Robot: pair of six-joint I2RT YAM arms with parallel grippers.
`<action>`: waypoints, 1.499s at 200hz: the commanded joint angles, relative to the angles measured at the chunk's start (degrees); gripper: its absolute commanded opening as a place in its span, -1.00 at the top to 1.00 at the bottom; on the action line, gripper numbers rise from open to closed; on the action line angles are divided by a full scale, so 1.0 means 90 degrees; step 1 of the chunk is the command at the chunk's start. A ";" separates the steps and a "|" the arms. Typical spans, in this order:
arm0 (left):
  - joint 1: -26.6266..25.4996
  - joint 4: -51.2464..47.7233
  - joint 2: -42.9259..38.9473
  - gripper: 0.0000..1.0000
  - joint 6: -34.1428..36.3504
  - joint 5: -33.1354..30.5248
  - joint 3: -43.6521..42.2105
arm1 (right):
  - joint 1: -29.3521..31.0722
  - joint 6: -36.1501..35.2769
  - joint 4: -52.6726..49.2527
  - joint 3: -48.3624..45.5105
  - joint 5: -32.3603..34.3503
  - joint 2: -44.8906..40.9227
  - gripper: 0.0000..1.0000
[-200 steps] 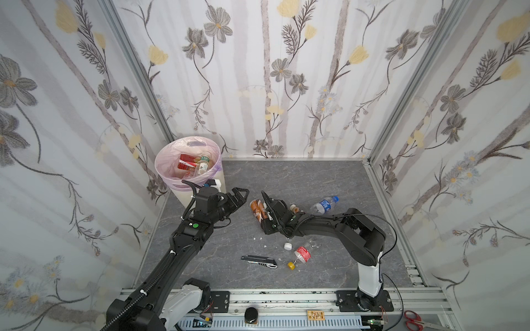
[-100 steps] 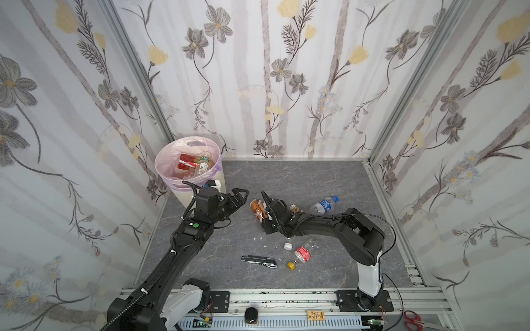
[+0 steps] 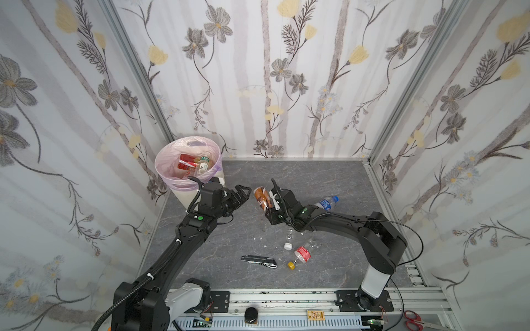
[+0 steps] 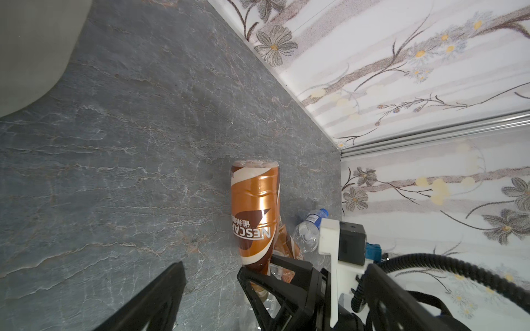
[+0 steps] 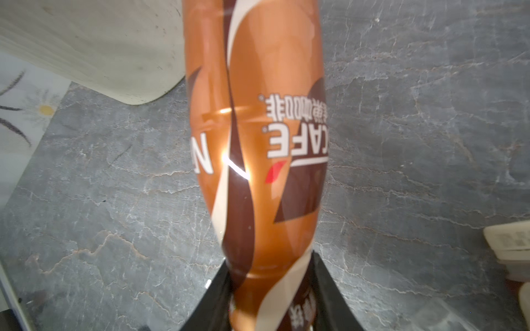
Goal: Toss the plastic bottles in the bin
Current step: 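Lift the Nescafe bottle with the right gripper and grasp its end with the left, then carry the Nescafe bottle with the left gripper over the bin while right releases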
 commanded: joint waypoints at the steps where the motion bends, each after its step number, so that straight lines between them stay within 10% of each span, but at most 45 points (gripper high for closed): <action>1: -0.0168 0.0206 0.0305 -1.00 0.0045 0.0053 0.0313 | -0.0012 -0.0132 -0.0009 0.0027 -0.0009 -0.0276 0.37; 136: -0.0856 0.0268 0.2203 -1.00 0.0758 -0.0459 0.2232 | -0.0104 -0.0495 -0.0011 0.0145 -0.0394 -0.1418 0.36; 300: -0.0944 0.0252 0.2307 -0.48 0.1014 -0.0930 0.2637 | -0.0518 -0.0408 0.0072 0.0199 -0.0502 -0.1447 0.29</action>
